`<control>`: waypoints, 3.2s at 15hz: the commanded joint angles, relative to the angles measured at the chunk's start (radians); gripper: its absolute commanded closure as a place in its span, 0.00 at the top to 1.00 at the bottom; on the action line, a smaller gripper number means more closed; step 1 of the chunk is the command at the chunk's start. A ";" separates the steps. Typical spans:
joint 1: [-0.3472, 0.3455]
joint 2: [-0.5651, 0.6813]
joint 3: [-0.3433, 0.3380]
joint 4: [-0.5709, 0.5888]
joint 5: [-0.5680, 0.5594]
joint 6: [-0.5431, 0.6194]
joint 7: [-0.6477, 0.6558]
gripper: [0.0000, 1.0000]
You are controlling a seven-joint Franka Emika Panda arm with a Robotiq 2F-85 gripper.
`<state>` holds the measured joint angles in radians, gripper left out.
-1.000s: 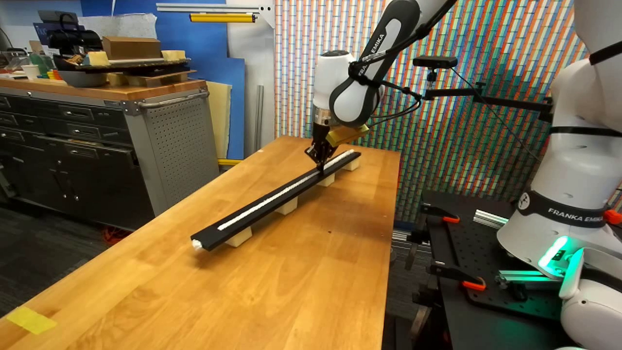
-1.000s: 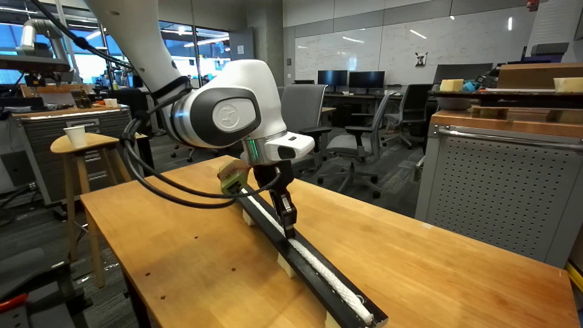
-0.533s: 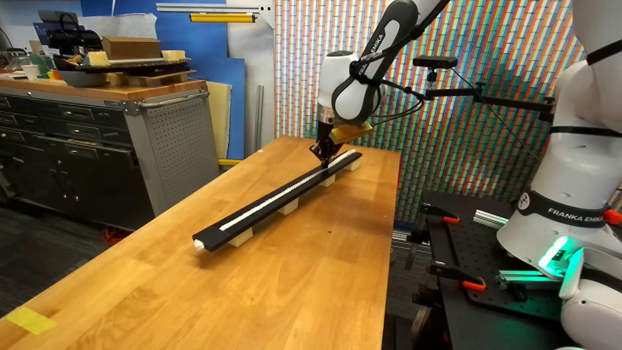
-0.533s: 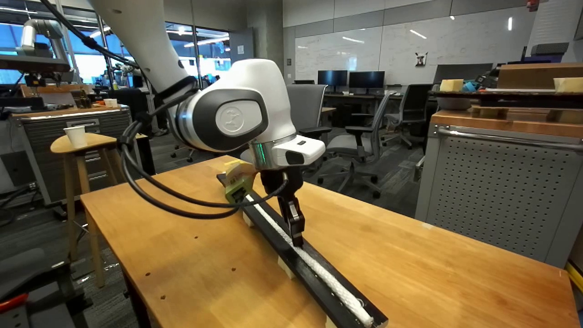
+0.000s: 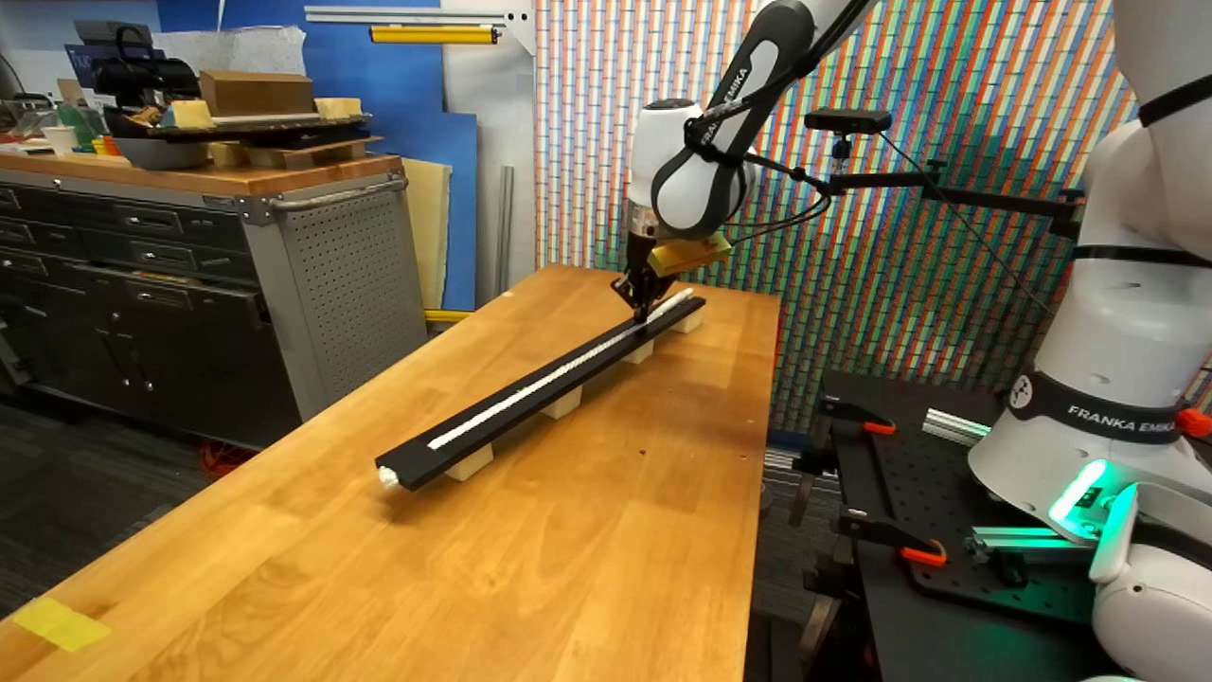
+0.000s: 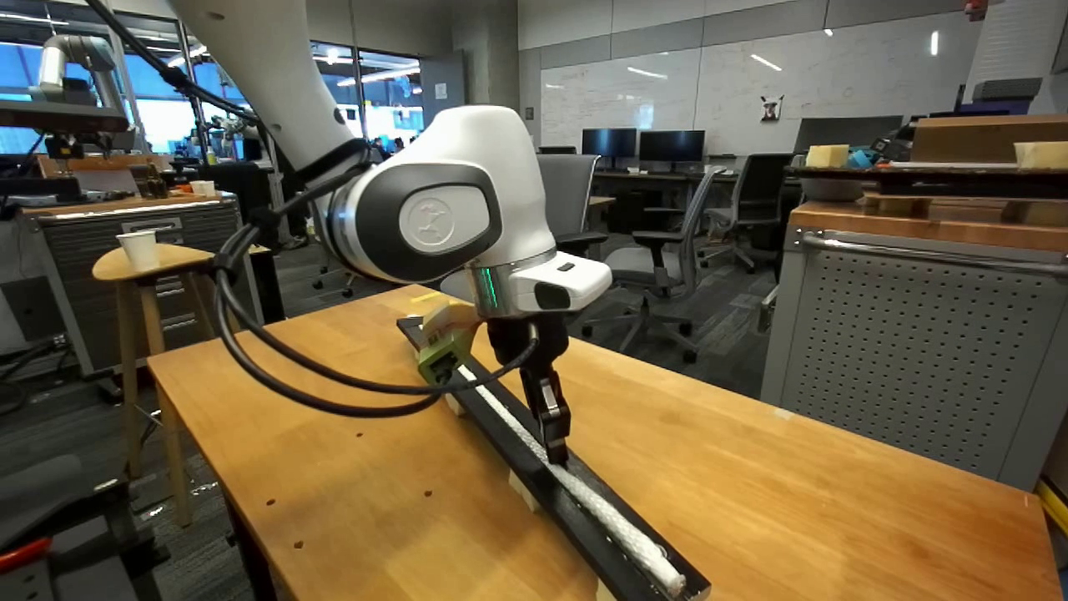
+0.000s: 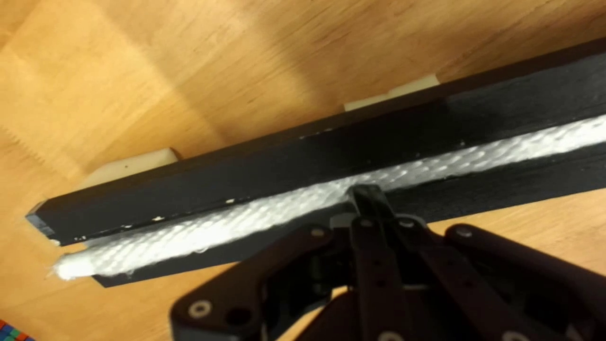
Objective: Pick up the rope and put it in between the black object.
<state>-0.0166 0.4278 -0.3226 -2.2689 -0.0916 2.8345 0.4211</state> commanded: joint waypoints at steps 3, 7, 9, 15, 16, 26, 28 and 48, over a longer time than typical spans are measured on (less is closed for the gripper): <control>-0.039 0.042 -0.017 0.031 0.021 0.010 -0.034 0.00; -0.065 0.048 -0.020 0.043 0.035 0.012 -0.038 0.00; -0.079 0.051 -0.022 0.049 0.044 0.011 -0.039 0.00; -0.117 0.045 -0.021 0.047 0.071 0.016 -0.054 0.00; -0.121 0.043 -0.020 0.047 0.073 0.016 -0.054 0.00; -0.103 -0.011 0.002 0.065 0.091 -0.012 -0.047 0.00; -0.090 -0.013 0.000 0.067 0.083 -0.012 -0.042 0.00; -0.083 -0.044 0.005 0.061 0.016 -0.246 -0.118 0.00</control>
<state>-0.0928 0.4131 -0.3244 -2.2068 -0.0584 2.6394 0.3244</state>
